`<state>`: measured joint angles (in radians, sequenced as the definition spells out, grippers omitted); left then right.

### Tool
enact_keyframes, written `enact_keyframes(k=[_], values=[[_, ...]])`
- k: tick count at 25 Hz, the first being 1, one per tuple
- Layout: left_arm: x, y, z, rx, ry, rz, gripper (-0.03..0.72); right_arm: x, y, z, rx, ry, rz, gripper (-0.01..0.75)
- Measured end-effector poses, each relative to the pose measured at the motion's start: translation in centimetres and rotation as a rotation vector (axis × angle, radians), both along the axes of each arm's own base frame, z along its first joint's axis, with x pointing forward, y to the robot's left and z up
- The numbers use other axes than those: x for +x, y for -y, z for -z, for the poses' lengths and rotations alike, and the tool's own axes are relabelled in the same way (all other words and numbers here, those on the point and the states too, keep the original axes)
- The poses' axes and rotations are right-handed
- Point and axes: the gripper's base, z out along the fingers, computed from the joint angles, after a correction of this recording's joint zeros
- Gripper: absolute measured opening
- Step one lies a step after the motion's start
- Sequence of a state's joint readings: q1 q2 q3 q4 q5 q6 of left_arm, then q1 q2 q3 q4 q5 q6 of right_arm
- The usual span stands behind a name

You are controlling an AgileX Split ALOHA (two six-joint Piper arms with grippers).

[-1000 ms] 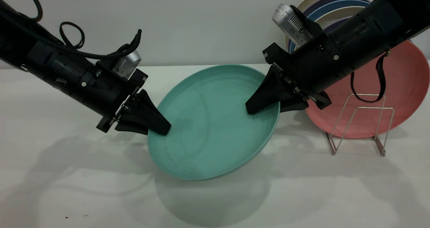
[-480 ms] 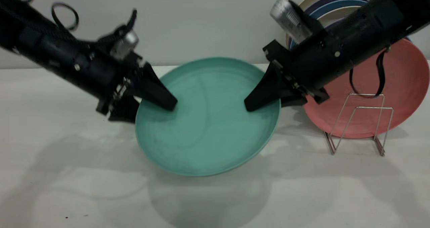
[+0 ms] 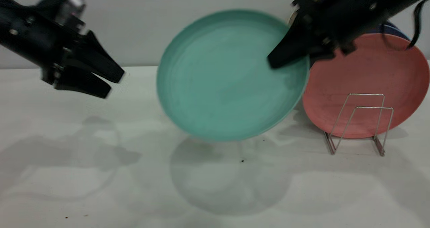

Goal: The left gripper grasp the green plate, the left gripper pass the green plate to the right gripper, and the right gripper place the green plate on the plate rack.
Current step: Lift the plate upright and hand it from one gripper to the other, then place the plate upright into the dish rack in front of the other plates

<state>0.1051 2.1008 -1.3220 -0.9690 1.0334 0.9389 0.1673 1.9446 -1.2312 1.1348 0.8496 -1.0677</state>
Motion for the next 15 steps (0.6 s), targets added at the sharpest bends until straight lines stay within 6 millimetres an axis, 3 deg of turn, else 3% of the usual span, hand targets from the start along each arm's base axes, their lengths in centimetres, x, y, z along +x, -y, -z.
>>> enact_keyframes(k=[5, 11, 15], values=[[-0.2, -0.4, -1.2, -0.007, 0.020, -0.001, 0.575, -1.2, 0.5, -4.3, -0.102, 0.283, -0.176, 0.088], [-0.3, -0.3, -1.2, -0.013, 0.013, 0.008, 0.575, -3.4, 1.9, -8.9, -0.393, 0.729, -0.547, 0.087], [-0.4, -0.3, -1.3, -0.023, 0.000, 0.015, 0.575, -3.9, 3.1, -10.7, -0.595, 0.854, -0.587, 0.087]])
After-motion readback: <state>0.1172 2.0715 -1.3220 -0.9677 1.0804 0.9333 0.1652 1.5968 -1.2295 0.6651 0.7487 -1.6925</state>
